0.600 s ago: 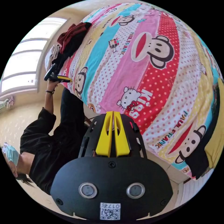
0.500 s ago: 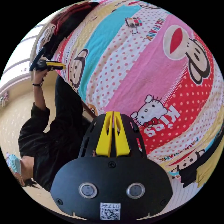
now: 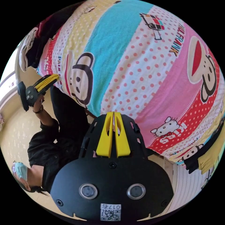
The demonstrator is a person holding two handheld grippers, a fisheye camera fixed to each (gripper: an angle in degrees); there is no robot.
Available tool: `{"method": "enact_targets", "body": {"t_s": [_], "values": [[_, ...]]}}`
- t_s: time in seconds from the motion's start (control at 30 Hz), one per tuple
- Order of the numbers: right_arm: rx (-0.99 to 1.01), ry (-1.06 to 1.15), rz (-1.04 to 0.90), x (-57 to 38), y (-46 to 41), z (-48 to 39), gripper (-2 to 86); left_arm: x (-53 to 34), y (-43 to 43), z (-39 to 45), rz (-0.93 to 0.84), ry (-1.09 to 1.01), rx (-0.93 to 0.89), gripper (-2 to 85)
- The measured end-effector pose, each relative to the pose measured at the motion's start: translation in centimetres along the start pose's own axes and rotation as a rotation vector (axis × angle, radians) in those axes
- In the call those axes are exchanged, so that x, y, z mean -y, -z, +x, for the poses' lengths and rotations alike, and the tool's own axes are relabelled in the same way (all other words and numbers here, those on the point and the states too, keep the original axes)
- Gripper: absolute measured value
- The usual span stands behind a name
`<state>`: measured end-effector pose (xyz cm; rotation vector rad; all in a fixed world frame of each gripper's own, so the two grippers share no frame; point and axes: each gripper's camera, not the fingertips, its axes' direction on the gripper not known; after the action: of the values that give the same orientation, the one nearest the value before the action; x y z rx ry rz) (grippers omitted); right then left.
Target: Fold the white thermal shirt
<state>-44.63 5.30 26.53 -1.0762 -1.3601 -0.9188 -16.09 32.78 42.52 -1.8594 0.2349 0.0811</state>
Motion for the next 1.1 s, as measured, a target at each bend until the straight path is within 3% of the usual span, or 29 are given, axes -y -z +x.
{"method": "enact_targets", "body": {"t_s": [0.1,0.2,0.27,0.4,0.53,0.63,0.7,0.77,0.8,0.83,0.9,0.97,1.1], "values": [[0.072,0.216,0.102,4.9,2.2,-7.2,1.5,-5.9,2.9,-7.4,0.106,0.234,0.062,-0.5],[-0.093,0.421,0.149,9.7,3.4,-16.3,3.3,-13.3,6.6,-14.5,0.273,0.497,0.158,-0.3],[-0.201,0.508,0.191,12.4,3.8,-21.8,6.8,-18.2,8.7,-18.6,0.432,0.645,0.131,0.0],[-0.247,0.624,0.370,17.2,5.4,-30.7,13.0,-25.8,10.9,-26.5,0.712,0.722,-0.153,3.7],[-0.117,0.596,0.444,21.9,5.3,-32.8,13.1,-26.0,8.7,-32.0,0.728,0.715,-0.432,12.9],[-0.064,0.524,0.336,24.7,2.3,-31.3,9.5,-24.0,4.8,-35.0,0.679,0.677,-0.670,13.1],[-0.023,0.535,0.368,24.0,1.8,-29.9,4.6,-25.1,3.4,-35.8,0.767,0.744,-0.785,11.2],[0.120,0.561,0.426,22.1,3.0,-28.1,3.3,-26.6,5.2,-34.7,0.847,0.729,-0.712,10.0],[0.296,0.588,0.450,20.5,4.6,-26.5,2.8,-27.2,7.0,-33.5,0.887,0.696,-0.643,8.8],[0.476,0.610,0.448,19.1,6.2,-24.8,2.4,-27.3,8.0,-32.8,0.908,0.673,-0.629,8.2],[0.646,0.681,0.435,16.5,8.7,-22.9,2.0,-26.1,11.5,-30.7,0.946,0.506,-0.696,7.9],[0.671,0.752,0.455,12.9,11.4,-21.2,1.8,-24.7,14.1,-28.7,0.972,0.386,-0.737,7.8],[0.583,0.804,0.712,-0.3,17.1,-14.9,1.6,-20.3,18.4,-21.5,0.886,0.059,-0.793,7.8]]}}
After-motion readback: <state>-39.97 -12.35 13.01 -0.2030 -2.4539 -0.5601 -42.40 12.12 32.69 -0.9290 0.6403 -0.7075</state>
